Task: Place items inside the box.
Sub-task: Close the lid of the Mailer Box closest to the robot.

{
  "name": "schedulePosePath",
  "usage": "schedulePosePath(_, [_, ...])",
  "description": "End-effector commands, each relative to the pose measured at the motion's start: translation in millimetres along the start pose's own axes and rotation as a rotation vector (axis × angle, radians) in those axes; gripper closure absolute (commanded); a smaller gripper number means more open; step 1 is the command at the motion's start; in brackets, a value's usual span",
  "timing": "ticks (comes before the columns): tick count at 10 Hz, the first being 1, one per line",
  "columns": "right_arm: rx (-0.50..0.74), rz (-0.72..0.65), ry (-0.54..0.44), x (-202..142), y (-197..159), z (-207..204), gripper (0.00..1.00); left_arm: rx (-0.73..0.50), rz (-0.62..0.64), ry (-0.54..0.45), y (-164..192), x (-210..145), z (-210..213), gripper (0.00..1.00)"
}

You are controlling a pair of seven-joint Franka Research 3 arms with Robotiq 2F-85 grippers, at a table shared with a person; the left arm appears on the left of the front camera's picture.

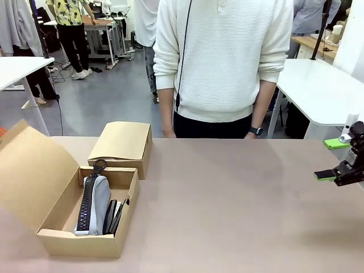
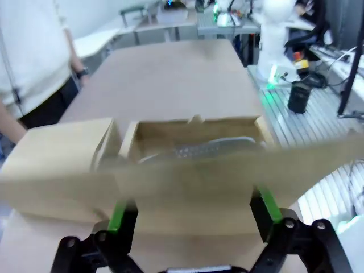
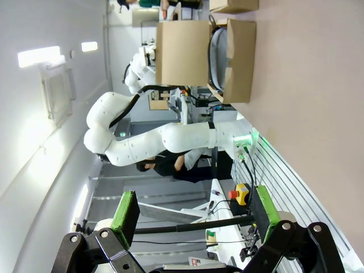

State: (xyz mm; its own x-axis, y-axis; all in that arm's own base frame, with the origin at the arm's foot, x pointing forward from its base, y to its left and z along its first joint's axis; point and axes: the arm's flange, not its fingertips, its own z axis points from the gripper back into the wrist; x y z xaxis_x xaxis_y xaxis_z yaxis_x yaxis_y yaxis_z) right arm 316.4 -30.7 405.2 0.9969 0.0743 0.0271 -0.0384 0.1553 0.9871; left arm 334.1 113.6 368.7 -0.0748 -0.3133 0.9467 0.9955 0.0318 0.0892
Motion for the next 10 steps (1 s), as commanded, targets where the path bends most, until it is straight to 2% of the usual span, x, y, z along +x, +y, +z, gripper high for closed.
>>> schedulePosePath(1, [0.004, -0.021, -0.011, 1.1, 5.2, 1.1, 0.0, -0.036, 0.048, -0.052, -25.3, 31.4, -42.4, 0.0])
schedulePosePath(4, [0.004, -0.021, -0.011, 1.1, 5.2, 1.1, 0.0, -0.09, 0.016, -0.022, -50.7, 36.3, -104.9, 0.0])
schedulePosePath(6, [0.004, -0.021, -0.011, 1.1, 5.2, 1.1, 0.0, -0.023, -0.052, 0.019, -47.8, 29.7, -133.3, 0.0])
schedulePosePath(10, [0.004, -0.021, -0.011, 1.1, 5.2, 1.1, 0.0, -0.134, -0.033, 0.112, -65.3, 1.7, -173.3, 0.0])
